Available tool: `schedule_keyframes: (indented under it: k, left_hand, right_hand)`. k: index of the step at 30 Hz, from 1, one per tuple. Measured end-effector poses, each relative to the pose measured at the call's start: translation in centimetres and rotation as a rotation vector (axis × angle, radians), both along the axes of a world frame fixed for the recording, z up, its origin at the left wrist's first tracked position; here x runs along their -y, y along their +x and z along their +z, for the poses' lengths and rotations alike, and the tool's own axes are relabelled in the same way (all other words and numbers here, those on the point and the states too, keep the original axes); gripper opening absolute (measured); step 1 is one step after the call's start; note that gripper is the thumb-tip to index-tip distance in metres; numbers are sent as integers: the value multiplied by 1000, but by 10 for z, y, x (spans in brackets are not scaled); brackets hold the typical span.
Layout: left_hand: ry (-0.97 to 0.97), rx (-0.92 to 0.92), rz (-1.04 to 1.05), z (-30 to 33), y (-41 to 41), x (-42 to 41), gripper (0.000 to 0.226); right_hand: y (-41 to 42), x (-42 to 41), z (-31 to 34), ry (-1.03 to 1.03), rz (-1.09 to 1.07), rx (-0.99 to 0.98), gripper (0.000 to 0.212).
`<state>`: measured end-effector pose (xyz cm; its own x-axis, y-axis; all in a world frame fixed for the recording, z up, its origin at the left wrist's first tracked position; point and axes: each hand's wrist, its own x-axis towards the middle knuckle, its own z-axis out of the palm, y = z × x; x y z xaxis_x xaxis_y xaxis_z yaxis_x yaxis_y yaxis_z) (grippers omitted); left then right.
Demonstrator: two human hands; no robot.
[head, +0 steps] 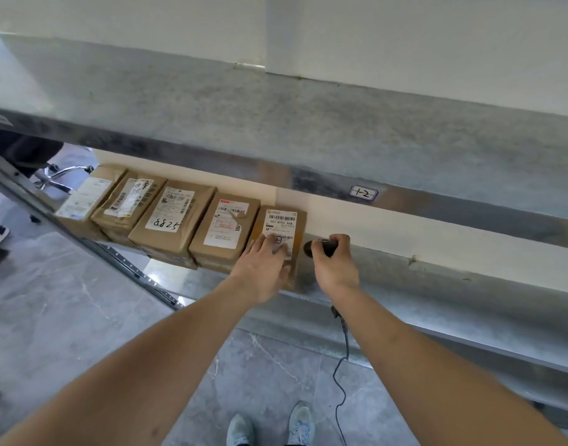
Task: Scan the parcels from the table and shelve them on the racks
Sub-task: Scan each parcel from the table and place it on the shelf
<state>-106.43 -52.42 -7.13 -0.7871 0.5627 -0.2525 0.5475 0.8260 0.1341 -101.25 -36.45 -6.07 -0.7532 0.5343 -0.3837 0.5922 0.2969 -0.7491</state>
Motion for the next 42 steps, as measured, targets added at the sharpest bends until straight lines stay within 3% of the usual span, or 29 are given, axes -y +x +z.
schedule_keyframes:
  k: [9,21,33,38,42]
  left_hand:
    - [13,-54,-169,41,9,-28,48]
    - [115,-115,-723,63,73,-66,49]
    - [189,-151,-1172,93,247,-133,72]
    - [213,-157,-1331,95,343,-171,57]
    - [215,-150,-1409,92,431,-207,75]
  right_hand:
    - [41,-10,20,3,-237,-136,44]
    - [177,20,61,119,-769,-275,38]
    - [377,33,84,229,-1259,-298,34]
    - [471,19,83,243,-1412,-271,33]
    - [551,3,76,245,-1500,-237,28]
